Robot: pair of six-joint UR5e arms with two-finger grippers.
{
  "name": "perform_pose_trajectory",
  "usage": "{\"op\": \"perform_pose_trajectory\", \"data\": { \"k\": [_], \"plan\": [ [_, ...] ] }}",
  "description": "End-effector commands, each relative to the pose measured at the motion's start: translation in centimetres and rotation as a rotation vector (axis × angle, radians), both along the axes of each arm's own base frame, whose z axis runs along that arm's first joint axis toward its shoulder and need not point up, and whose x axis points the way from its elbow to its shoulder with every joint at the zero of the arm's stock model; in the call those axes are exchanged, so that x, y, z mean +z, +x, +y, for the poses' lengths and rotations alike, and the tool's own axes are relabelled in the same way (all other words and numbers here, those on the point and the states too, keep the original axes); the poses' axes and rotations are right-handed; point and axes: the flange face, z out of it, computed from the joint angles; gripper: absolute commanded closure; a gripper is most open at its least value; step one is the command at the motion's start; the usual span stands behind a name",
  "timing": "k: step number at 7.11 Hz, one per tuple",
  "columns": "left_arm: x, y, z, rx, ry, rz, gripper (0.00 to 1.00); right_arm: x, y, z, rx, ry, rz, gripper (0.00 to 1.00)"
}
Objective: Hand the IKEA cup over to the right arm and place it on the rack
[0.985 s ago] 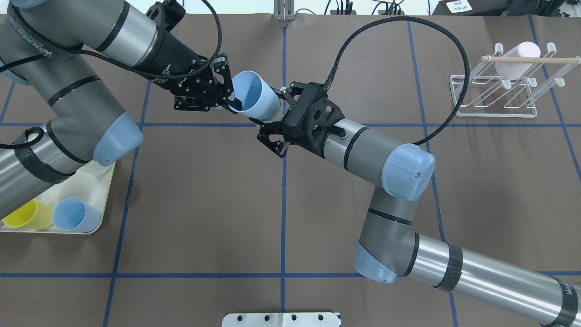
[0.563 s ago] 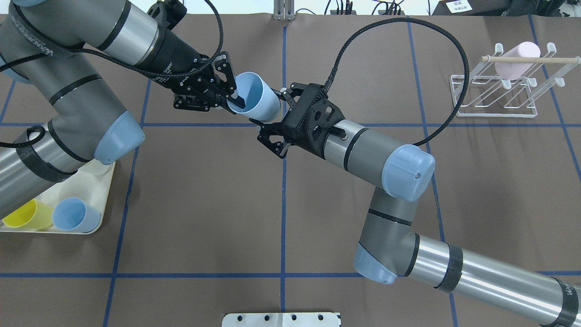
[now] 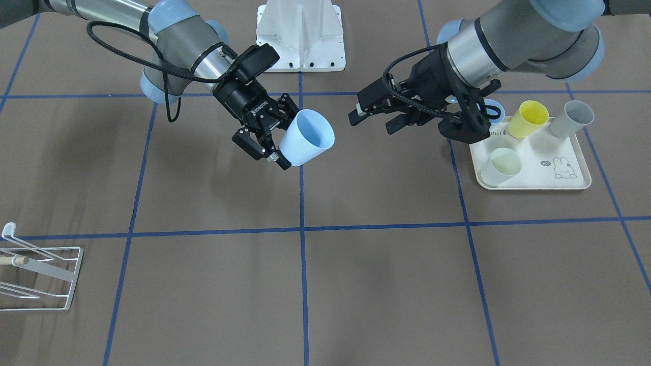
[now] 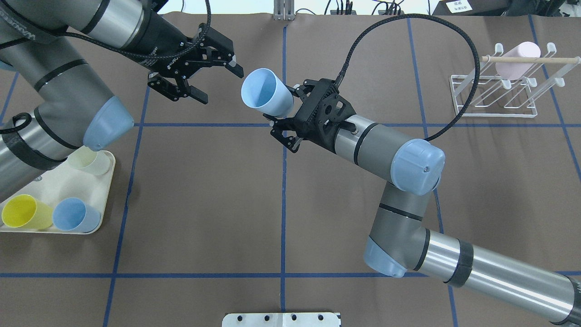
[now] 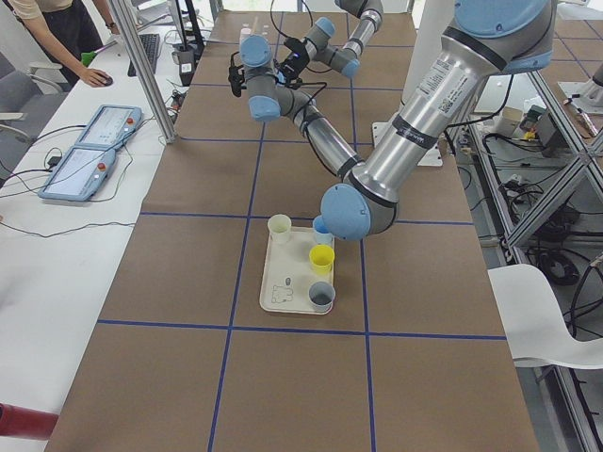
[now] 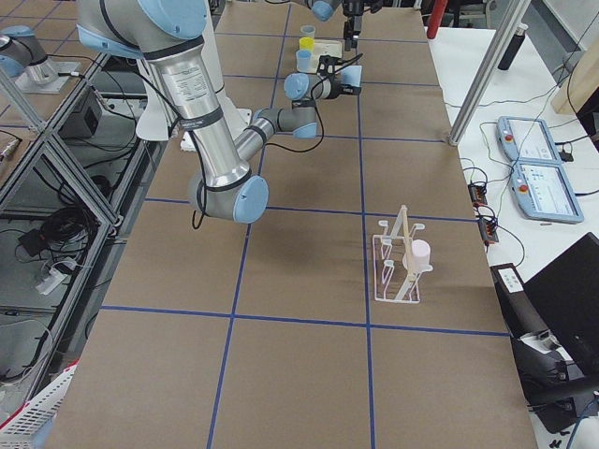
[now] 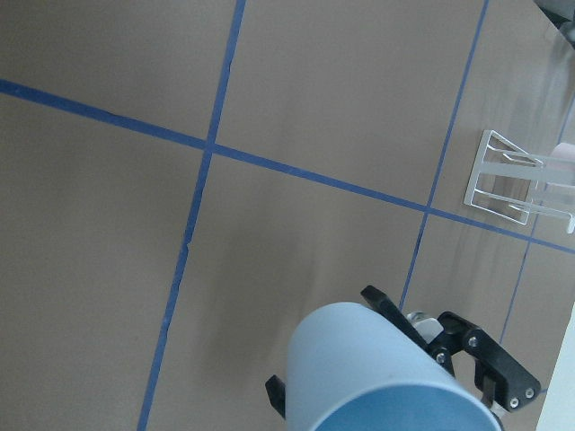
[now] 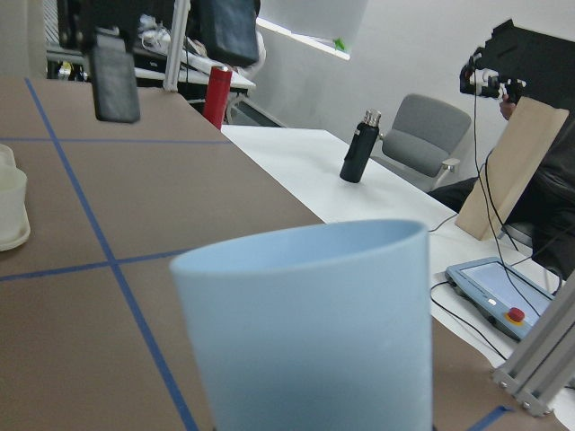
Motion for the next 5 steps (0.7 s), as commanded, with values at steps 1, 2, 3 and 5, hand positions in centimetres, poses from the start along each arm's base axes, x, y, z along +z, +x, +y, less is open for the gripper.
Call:
{"op": "perform_pose_trajectory", "data": {
  "k": [1, 2, 3, 5],
  "plan": [
    [4.2, -4.9, -2.7, -0.162, 0.031, -0.065, 0.00, -1.8, 4.5, -2.1, 0.061, -0.113, 0.177, 0.72],
    [7.2, -5.2, -3.2, -0.220, 0.085, -0.130, 0.00, -1.9, 7.4, -4.0, 0.044, -0.167, 0.259, 0.73],
    [11.1, -5.8, -3.2, -0.229, 0.169, -0.205, 0.00, -1.1, 12.5, -7.6, -0.030, -0.189, 0.311, 0.72],
    [15.4, -9.2, -4.2, -0.191, 0.318, -0.351, 0.00, 4.1, 20.2, -10.9, -0.016, -0.161, 0.450, 0.72]
  ]
}}
